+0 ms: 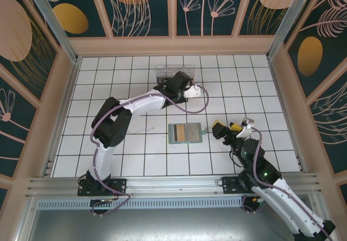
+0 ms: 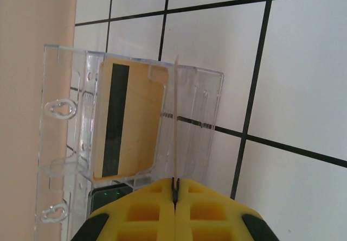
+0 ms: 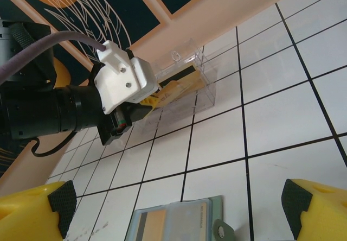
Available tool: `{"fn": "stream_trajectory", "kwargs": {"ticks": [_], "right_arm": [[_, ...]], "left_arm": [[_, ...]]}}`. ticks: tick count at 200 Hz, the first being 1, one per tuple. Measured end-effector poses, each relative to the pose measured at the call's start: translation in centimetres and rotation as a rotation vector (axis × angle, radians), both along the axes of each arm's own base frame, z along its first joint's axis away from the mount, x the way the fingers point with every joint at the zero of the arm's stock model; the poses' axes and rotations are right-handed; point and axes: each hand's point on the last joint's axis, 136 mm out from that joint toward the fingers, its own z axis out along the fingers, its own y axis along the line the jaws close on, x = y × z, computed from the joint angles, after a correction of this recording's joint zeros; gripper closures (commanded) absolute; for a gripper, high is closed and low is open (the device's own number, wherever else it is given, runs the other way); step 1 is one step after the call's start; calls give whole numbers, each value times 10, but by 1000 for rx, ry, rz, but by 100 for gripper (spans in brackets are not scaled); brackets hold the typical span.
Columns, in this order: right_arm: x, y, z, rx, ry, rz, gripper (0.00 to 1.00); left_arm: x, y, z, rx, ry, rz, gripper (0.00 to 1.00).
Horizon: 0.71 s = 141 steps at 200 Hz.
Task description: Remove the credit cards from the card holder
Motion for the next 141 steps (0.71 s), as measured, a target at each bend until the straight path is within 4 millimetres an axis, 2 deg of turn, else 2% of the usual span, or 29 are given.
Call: {"fn": "stream_trajectory", "kwargs": {"ticks": [42, 82, 113, 141], "right_arm": [[0, 0, -8, -13, 16, 0, 1], [0, 0, -11, -19, 24, 0, 1], [0, 0, -11, -19, 24, 0, 1], [0, 0, -15, -24, 30, -1, 1]], "left_arm": [[19, -2, 6, 72, -72, -23, 100], [32, 6, -2, 112, -83, -12, 100], [38, 8, -4, 131, -93, -10, 100], [41, 8, -14, 153, -88, -11, 100]]}}
